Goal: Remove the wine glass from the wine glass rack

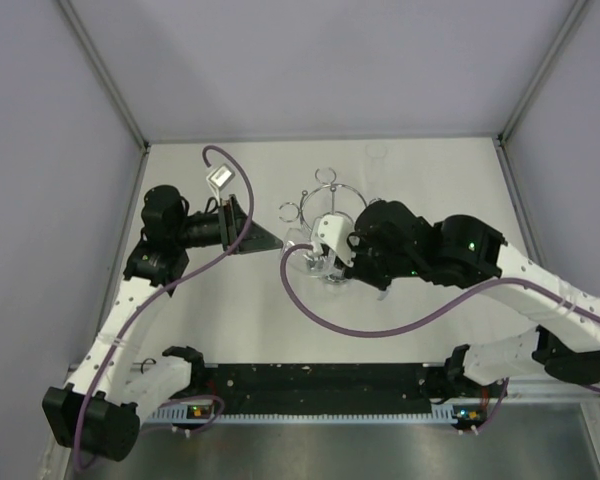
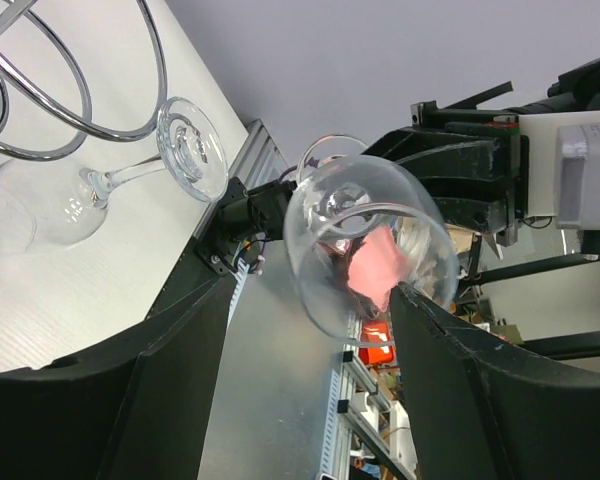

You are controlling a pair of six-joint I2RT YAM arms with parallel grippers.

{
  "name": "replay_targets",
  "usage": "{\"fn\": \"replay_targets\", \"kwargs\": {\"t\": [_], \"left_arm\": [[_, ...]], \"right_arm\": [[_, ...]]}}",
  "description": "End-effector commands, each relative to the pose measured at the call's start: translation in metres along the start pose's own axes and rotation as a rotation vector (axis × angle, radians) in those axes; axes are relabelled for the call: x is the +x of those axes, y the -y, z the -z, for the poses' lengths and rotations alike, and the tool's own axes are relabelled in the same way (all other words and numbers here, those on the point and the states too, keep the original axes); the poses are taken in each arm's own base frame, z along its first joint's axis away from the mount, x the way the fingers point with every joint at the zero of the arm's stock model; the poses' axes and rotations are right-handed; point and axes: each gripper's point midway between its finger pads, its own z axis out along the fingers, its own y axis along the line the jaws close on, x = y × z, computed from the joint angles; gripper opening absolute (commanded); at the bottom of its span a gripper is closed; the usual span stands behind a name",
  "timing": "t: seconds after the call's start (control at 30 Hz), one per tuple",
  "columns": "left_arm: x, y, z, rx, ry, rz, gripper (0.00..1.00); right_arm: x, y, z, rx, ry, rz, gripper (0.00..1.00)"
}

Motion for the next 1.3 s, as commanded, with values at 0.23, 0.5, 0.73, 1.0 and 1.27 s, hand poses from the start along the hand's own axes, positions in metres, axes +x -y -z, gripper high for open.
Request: {"fn": "replay_targets", "kwargs": {"t": [0.23, 0.5, 0.73, 1.0, 1.27], "left_arm": [[-0.006, 0.002, 0.0, 0.013, 0.029, -0.022, 0.77], [-0.005, 0.0, -0.001, 0.013, 0.025, -0.006, 0.77], [-0.003, -0.004, -0.001, 0.011, 0.016, 0.0, 0.65], [-0.002, -0.006, -0.002, 0.008, 0.004, -0.006, 0.4], [-0.002, -0.014, -0.002, -0.033, 0.001, -0.015, 0.11]], "right_arm": [[-0.037, 0.003, 0.025, 0.026, 0.208, -0.007, 0.0], [-0.053, 0.001, 0.014, 0.008, 0.224, 0.014, 0.0], [-0.066, 0.0, 0.01, -0.003, 0.231, 0.038, 0.0], [-0.069, 0.0, 0.007, 0.0, 0.228, 0.041, 0.0], [-0.067, 0.003, 0.006, 0.016, 0.218, 0.038, 0.0]]}}
